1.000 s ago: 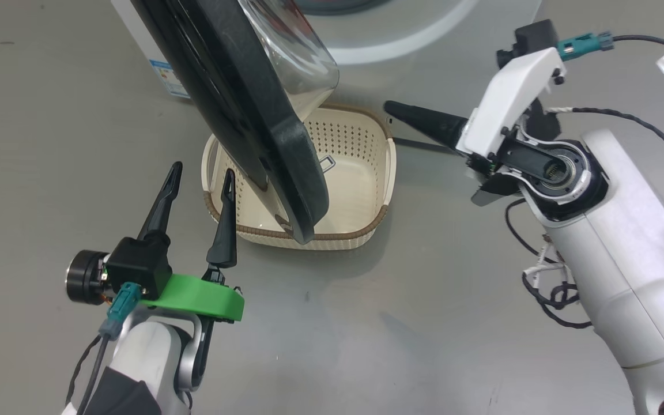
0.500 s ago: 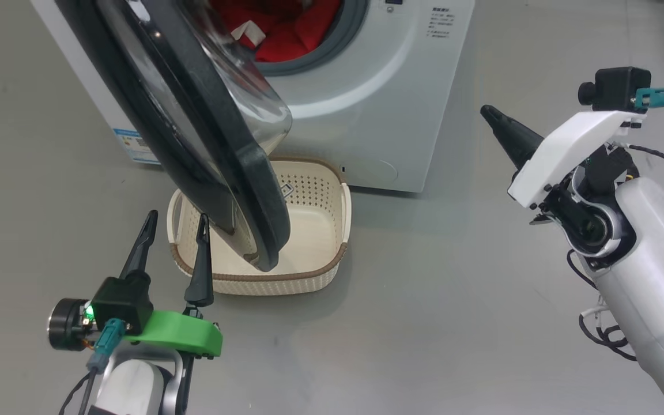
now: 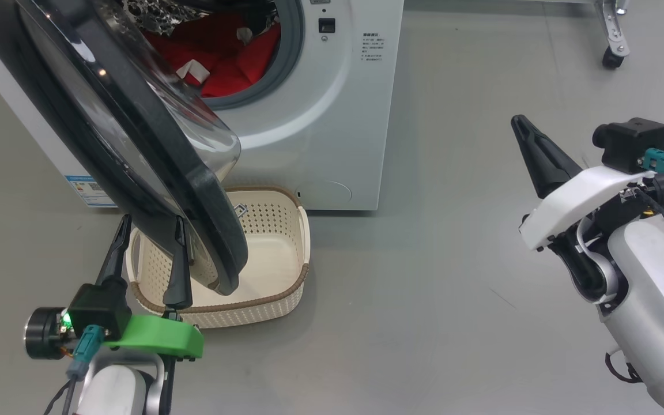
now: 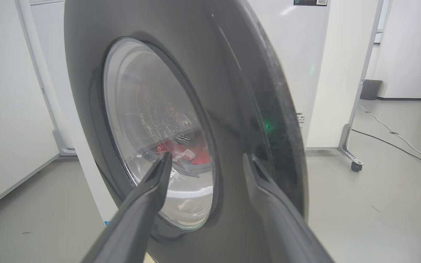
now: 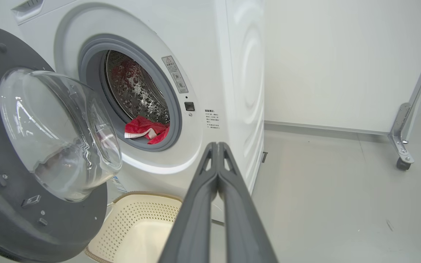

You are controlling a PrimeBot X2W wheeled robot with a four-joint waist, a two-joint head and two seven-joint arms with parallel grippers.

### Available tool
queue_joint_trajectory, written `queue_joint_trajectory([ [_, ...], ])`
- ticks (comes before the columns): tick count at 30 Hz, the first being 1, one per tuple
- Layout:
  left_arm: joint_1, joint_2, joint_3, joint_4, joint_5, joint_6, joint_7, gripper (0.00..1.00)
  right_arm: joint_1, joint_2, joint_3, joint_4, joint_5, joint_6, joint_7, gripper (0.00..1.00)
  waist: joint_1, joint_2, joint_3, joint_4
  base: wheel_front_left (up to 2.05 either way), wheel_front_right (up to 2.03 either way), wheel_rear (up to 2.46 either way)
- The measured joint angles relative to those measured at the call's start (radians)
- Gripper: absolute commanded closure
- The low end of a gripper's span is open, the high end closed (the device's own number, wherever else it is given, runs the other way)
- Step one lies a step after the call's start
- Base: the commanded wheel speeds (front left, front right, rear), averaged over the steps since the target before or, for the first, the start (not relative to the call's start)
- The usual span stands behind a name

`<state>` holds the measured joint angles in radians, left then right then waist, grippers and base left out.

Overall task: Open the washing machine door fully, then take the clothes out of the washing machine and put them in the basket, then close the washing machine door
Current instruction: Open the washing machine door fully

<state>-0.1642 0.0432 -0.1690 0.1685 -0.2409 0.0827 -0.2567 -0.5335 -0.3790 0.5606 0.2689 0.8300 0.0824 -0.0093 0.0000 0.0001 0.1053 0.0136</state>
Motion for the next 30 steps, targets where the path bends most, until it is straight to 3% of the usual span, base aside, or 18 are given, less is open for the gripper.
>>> queue_joint_trajectory([
  [9,0.006,0.0,0.012,-0.006,0.014,-0.009,0.0,0.0,0.092,-0.004,-0.022,0.003,-0.059,-0.07,-0.153,1.0,0.0,0.0,-0.014,-0.024,0.0,0.0,0.0],
  [10,0.008,0.0,0.016,-0.006,0.014,-0.01,0.0,0.0,0.103,-0.001,-0.024,0.004,-0.064,-0.078,-0.17,0.6,0.0,0.0,-0.014,-0.025,0.0,0.0,0.0],
  [11,0.01,0.0,0.02,-0.007,0.014,-0.01,0.0,0.0,0.114,0.002,-0.026,0.004,-0.075,-0.087,-0.188,0.13,0.0,0.0,-0.015,-0.027,0.0,0.0,0.0],
  [12,0.013,0.0,0.024,-0.007,0.014,-0.01,0.0,0.0,0.123,0.005,-0.027,0.005,-0.077,-0.087,-0.198,0.0,0.0,0.0,-0.016,-0.028,0.0,0.0,0.0],
  [24,0.042,-0.001,0.043,-0.01,0.014,-0.019,0.0,0.0,0.232,0.042,-0.034,0.003,-0.101,-0.138,-0.233,0.0,0.0,0.0,-0.025,-0.043,0.0,0.0,0.0],
  [30,0.053,-0.001,0.063,-0.002,0.013,-0.026,0.0,0.0,0.247,0.049,-0.052,-0.009,-0.131,-0.147,-0.236,0.0,0.0,0.0,-0.028,-0.05,0.0,0.0,0.0],
])
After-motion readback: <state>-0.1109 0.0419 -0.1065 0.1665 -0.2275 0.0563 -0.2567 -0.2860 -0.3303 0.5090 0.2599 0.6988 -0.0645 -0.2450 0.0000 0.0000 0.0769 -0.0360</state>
